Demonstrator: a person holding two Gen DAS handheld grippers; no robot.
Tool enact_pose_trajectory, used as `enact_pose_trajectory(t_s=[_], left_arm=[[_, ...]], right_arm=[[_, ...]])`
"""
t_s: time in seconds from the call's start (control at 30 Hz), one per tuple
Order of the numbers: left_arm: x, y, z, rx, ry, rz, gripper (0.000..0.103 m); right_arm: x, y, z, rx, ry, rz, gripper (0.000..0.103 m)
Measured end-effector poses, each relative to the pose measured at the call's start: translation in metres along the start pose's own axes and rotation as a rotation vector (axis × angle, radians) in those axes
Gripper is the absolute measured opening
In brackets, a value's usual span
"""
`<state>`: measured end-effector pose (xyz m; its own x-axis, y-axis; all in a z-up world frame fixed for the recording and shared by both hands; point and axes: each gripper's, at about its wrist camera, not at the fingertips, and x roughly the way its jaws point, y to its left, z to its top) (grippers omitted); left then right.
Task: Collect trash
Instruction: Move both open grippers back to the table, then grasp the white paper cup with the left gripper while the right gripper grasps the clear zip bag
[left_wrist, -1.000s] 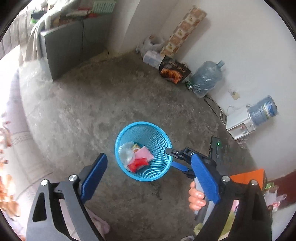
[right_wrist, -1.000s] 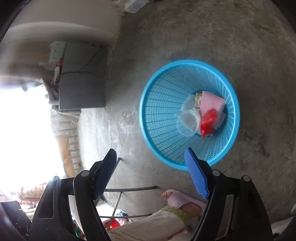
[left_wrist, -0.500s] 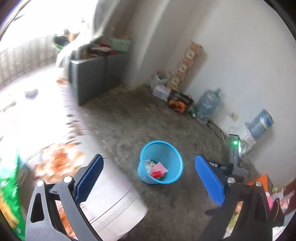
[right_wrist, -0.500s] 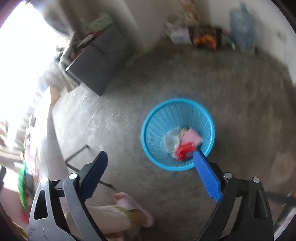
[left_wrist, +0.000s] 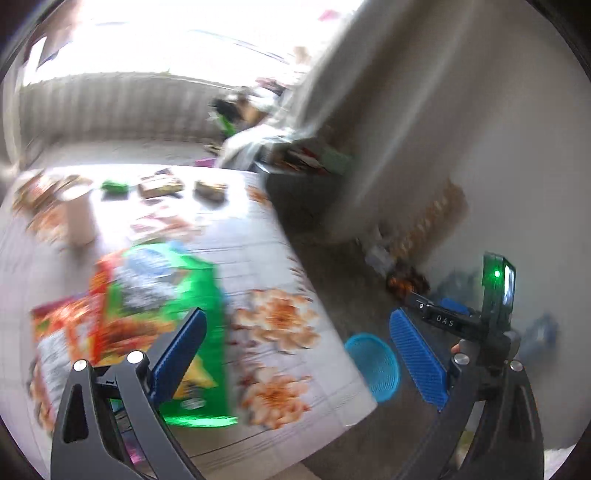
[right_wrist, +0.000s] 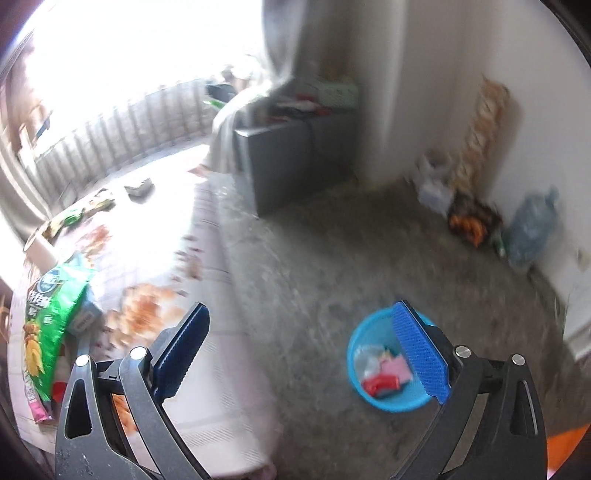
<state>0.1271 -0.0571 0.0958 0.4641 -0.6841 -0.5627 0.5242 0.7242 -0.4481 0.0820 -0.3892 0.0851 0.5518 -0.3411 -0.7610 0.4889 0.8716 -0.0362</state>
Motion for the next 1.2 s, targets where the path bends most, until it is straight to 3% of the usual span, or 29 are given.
enact_pose_trajectory(t_s=[0.07, 0.27, 0.47, 0.7, 0.87, 1.03, 1.2], left_arm=[[-0.021, 0.031, -0.003, -0.06, -0.04, 0.03, 0.097], [-0.054, 0.085, -0.021, -0.098, -0.106, 0.162, 0.097], [-0.064, 0.112, -0.037, -0.082, -0.091, 0.165, 0.097], [-0.059, 0.135, -0.024, -0.118, -0.11, 0.177, 0.097], [-0.056, 0.158, -0.001, -0.125, -0.136, 0.203, 0.097], [-0.04, 0.174, 0.032, -0.067, -0.112, 0.27, 0.097], [-0.007, 0.189, 0.072, 0.037, -0.069, 0.331, 0.097]], right_arm=[[-0.005, 0.029, 0.009, -0.042, -0.03, 0.037, 0.095], [-0.005, 0.087, 0.02, -0.095, -0.056, 0.232, 0.095], [0.001, 0.134, 0.027, -0.06, 0.025, 0.431, 0.095], [0.021, 0.176, 0.05, -0.102, 0.106, 0.512, 0.095], [0.057, 0.211, 0.079, -0.13, 0.187, 0.589, 0.09], [0.117, 0.235, 0.101, -0.094, 0.312, 0.597, 0.074], [0.171, 0.258, 0.115, -0.11, 0.391, 0.57, 0.072]])
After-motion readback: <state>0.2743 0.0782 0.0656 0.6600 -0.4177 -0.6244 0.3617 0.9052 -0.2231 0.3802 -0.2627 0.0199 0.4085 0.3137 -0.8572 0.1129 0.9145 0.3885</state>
